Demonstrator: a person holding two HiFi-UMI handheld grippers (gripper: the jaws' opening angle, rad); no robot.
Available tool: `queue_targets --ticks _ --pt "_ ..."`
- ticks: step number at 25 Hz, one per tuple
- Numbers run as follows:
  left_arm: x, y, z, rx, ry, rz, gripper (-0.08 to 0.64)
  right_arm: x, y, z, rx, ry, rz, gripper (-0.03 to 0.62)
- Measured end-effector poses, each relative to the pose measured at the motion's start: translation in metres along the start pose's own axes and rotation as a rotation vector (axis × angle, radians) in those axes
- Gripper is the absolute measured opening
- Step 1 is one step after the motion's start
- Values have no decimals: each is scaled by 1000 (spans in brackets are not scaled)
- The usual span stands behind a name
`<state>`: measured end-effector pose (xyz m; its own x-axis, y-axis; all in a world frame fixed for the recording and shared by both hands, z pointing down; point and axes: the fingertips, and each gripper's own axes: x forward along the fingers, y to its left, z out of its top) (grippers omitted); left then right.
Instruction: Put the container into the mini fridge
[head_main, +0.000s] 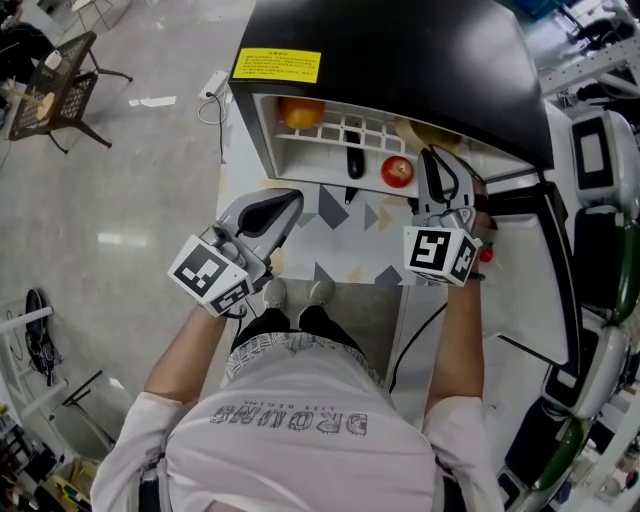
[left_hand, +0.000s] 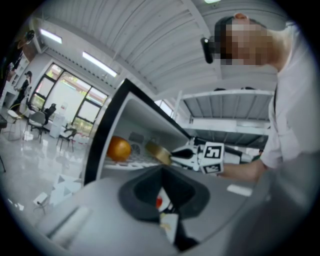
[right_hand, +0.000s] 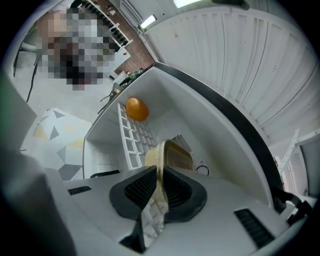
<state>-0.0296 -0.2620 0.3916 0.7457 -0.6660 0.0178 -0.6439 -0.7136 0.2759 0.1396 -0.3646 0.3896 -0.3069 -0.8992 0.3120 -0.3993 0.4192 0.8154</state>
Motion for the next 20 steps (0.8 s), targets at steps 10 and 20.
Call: queue_targets --ticks 10,20 --pt "2 3 4 1 -5 5 8 10 4 4 -116 27 23 37" --pt "1 6 8 4 -9 15 8 17 7 1 -121 23 29 58"
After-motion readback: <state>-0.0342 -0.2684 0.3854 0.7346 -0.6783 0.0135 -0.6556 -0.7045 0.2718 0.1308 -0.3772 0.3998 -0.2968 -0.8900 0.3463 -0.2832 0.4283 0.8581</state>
